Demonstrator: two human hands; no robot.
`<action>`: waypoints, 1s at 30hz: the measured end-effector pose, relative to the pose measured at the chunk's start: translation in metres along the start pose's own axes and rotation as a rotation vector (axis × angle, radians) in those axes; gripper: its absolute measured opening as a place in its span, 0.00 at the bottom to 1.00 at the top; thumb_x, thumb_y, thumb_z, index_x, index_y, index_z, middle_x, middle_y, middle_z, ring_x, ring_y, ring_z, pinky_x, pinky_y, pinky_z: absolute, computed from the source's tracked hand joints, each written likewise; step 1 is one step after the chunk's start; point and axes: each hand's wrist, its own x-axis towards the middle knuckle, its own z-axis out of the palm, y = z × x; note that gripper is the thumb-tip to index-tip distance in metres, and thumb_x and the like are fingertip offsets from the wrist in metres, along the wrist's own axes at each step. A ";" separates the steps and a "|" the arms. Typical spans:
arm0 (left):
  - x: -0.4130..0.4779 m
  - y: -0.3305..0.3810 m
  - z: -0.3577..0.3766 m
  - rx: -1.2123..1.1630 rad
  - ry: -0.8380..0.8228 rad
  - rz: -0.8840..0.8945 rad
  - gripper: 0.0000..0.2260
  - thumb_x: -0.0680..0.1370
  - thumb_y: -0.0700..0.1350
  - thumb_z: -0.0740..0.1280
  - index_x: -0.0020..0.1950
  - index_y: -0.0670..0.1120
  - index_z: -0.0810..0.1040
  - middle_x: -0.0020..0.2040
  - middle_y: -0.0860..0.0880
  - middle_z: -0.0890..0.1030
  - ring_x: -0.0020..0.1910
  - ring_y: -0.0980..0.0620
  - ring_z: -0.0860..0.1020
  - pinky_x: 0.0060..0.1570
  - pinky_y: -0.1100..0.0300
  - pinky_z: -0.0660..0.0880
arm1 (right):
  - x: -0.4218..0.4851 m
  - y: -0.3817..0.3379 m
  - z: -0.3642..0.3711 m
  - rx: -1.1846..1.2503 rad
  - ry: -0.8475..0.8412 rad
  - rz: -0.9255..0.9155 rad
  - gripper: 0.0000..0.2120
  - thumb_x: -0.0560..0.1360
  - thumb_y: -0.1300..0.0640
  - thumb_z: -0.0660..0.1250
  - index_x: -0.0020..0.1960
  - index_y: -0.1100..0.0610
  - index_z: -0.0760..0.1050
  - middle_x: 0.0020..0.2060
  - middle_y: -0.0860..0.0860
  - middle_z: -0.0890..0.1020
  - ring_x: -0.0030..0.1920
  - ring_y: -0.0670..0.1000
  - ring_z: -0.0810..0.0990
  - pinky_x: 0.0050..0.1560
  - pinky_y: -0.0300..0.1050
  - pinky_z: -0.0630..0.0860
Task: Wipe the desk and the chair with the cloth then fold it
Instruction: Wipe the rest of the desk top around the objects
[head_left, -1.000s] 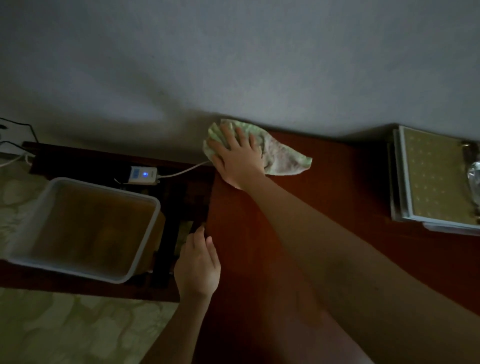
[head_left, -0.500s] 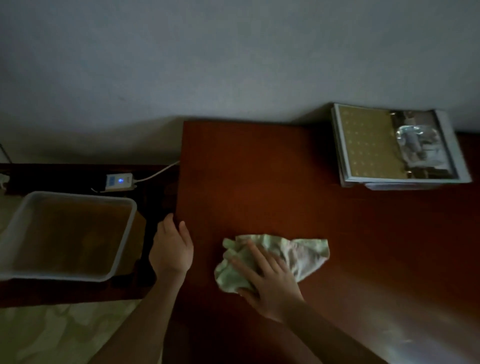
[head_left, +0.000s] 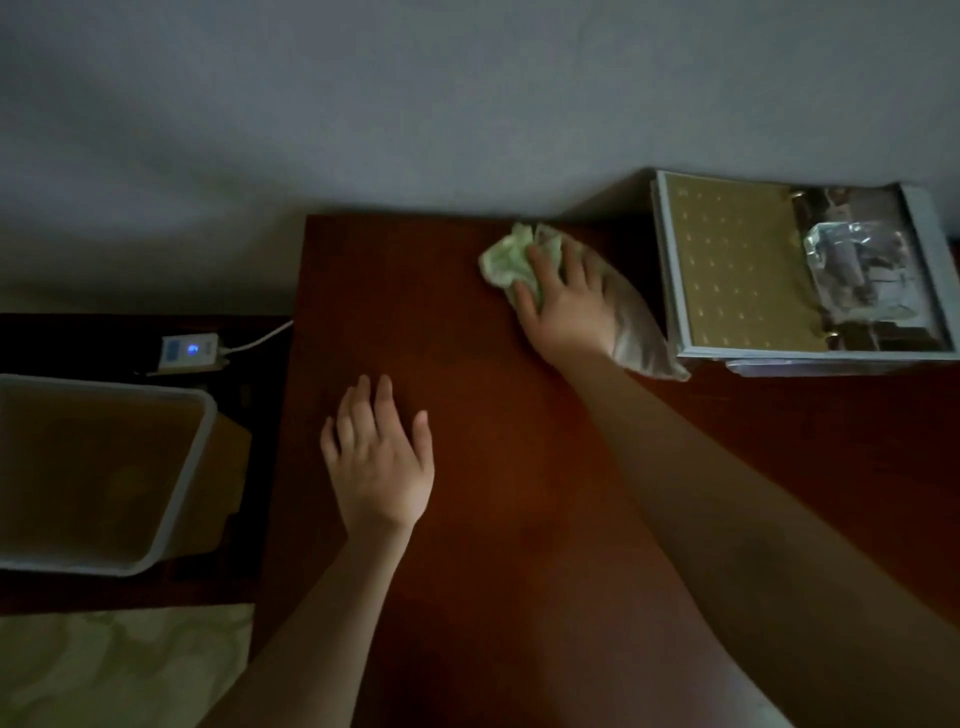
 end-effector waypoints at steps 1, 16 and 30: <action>0.001 0.001 0.001 0.002 0.007 -0.007 0.26 0.79 0.56 0.50 0.69 0.41 0.69 0.67 0.40 0.73 0.67 0.41 0.70 0.64 0.42 0.66 | 0.017 0.000 0.002 0.007 0.003 0.011 0.26 0.79 0.40 0.52 0.75 0.47 0.59 0.74 0.58 0.59 0.73 0.62 0.56 0.71 0.61 0.54; -0.003 0.004 0.000 -0.004 0.073 -0.049 0.25 0.79 0.55 0.52 0.68 0.38 0.68 0.65 0.39 0.73 0.64 0.40 0.72 0.62 0.43 0.68 | -0.129 0.007 0.001 -0.107 -0.255 -0.410 0.28 0.77 0.35 0.41 0.75 0.42 0.55 0.76 0.53 0.56 0.75 0.60 0.53 0.71 0.65 0.51; -0.002 0.007 0.001 -0.021 0.043 -0.018 0.26 0.79 0.55 0.50 0.68 0.39 0.69 0.66 0.40 0.73 0.67 0.42 0.70 0.63 0.43 0.67 | -0.114 0.009 -0.003 -0.162 -0.302 -0.532 0.31 0.74 0.31 0.44 0.74 0.39 0.51 0.77 0.50 0.52 0.76 0.57 0.49 0.72 0.60 0.42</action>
